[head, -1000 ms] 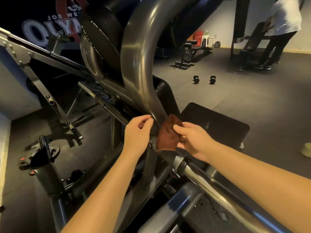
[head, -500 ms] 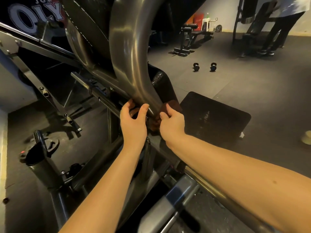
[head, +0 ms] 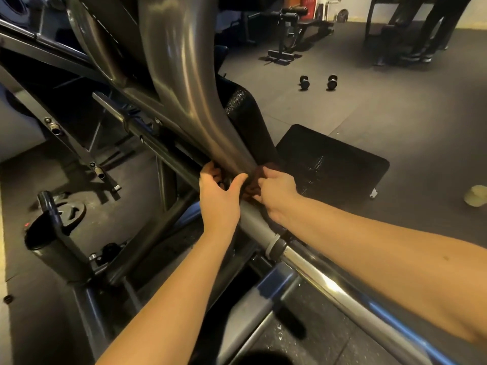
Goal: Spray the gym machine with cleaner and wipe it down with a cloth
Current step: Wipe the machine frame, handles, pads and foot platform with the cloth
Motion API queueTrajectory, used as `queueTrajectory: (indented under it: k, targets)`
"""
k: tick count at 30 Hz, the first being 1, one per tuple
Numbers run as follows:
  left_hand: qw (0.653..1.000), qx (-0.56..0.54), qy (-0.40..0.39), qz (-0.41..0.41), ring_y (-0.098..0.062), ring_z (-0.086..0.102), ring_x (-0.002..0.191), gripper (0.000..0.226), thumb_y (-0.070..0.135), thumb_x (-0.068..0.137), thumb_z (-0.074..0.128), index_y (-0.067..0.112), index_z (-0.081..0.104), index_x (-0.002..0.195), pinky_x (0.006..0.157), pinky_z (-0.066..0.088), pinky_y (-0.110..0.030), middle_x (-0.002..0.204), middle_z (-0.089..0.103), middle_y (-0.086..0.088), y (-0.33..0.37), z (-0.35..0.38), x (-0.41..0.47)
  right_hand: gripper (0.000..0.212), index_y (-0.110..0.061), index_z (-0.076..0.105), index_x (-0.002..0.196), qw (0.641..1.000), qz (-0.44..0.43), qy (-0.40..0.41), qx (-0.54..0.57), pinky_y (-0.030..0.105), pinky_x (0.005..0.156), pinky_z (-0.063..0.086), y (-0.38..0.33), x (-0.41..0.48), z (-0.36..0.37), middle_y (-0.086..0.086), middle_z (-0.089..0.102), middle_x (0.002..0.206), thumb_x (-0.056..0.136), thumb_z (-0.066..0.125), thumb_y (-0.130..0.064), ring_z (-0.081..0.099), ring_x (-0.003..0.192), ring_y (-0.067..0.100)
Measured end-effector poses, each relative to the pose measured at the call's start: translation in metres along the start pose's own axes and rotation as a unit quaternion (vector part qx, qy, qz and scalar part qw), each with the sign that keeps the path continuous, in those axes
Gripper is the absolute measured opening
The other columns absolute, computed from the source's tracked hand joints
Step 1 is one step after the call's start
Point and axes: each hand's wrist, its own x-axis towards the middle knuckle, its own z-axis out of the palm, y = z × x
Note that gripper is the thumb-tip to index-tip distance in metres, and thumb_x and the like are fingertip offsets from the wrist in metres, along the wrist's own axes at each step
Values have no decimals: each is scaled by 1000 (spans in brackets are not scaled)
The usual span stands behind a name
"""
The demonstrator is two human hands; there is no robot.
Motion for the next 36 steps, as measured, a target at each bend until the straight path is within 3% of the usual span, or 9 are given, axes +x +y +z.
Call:
queueTrajectory:
  k: [3,9,16,19,22,24,27,33,36]
  targets:
    - [998,60,15,1,-5,58,115,60,42,85,81,24,53,135,93,45,-19,131,60,8,-7,6,-2,26,-13,68,128,999,47,13,2,38,100,52,-10,9,-5,1,63,103,107,53,-12,59,84,15]
    - [992,118,47,4,-6,56,103,55,46,84,82,21,59,127,91,47,-25,120,56,9,-7,11,-5,25,-7,72,124,997,39,59,-12,41,99,57,4,41,-21,6,64,95,102,60,-7,63,80,16]
    - [985,163,56,-11,2,55,89,51,49,84,80,24,61,124,90,44,-25,120,57,9,-2,13,-7,27,-6,76,113,990,70,118,-7,30,46,58,24,96,-48,6,64,89,102,53,1,63,68,19]
    - [985,164,52,-26,-4,57,102,53,49,83,81,24,62,125,95,45,-27,124,60,7,-2,11,-5,35,-8,73,121,988,70,137,-14,24,32,47,37,123,-59,14,64,103,102,47,6,60,65,23]
    - [985,164,49,-30,-4,55,102,51,48,84,81,24,62,125,96,45,-26,127,60,6,-1,11,-5,37,-12,67,131,985,72,152,-29,28,34,50,50,143,-71,16,66,112,105,46,3,66,53,25]
    - [985,165,41,-29,-3,54,101,51,48,84,81,24,62,125,95,43,-25,128,60,6,-1,10,-3,42,-16,64,135,984,72,150,-56,37,51,62,56,150,-72,16,67,111,105,45,5,67,46,22]
    - [987,157,34,-24,-4,52,100,52,48,84,81,23,63,125,94,43,-26,127,57,9,0,8,-4,34,-15,65,126,985,88,125,-80,49,75,63,48,145,-67,18,69,112,106,43,0,66,63,26]
    - [988,152,21,-14,-19,62,108,59,52,82,81,17,63,125,93,47,-31,123,54,4,-1,6,-3,34,-5,61,125,985,109,21,-132,46,48,60,-3,90,-28,16,65,122,100,44,12,65,112,31]
    - [991,135,11,-4,-12,59,104,58,48,83,81,15,62,127,88,42,-25,127,57,0,4,3,-6,33,-11,62,121,983,90,-30,-158,46,54,62,-37,40,-9,16,63,120,100,47,10,67,113,32]
